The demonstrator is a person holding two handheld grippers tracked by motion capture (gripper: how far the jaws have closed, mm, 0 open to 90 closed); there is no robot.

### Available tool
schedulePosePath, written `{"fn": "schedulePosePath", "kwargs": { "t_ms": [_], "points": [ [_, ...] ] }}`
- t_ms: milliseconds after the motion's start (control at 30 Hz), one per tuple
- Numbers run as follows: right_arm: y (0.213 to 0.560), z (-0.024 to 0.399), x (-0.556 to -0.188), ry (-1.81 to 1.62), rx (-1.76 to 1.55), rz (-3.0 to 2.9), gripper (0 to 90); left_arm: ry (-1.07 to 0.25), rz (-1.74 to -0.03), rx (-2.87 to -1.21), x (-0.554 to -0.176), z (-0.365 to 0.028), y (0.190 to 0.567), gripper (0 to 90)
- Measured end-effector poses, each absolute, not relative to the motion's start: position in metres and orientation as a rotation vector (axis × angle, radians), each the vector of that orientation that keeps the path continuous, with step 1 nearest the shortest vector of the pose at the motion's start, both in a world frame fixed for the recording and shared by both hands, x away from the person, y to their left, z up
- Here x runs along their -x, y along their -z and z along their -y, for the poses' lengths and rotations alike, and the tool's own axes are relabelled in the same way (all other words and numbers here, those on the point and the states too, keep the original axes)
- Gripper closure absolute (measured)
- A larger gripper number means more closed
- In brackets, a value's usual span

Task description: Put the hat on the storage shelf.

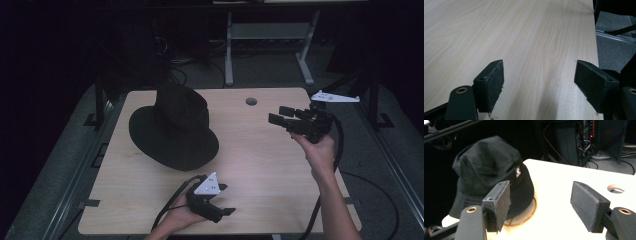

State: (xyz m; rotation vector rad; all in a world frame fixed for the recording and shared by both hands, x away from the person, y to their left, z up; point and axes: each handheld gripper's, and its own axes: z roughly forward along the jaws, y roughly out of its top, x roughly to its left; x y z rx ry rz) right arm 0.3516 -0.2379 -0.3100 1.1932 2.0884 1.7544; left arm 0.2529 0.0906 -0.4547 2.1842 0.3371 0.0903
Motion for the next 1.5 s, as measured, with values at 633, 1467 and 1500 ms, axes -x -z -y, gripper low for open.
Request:
{"fn": "schedulePosePath", "kwargs": {
  "t_ms": [633,1467,1500],
  "points": [
    [0.345,0.272,-0.328,-1.736,-1.278,-2.072,28.6,-0.092,-0.339,-2.189,-0.252,-0.091,0.455,22.9],
    [0.394,0.31,-0.278,-1.722,-1.385,-2.023,28.0,-0.093,-0.365,-2.176,-0.252,-0.093,0.455,22.8],
    [0.396,0.311,-0.274,-1.725,-1.389,-2.015,28.0,-0.094,-0.364,-2.177,-0.252,-0.093,0.455,22.7]
  ]
}}
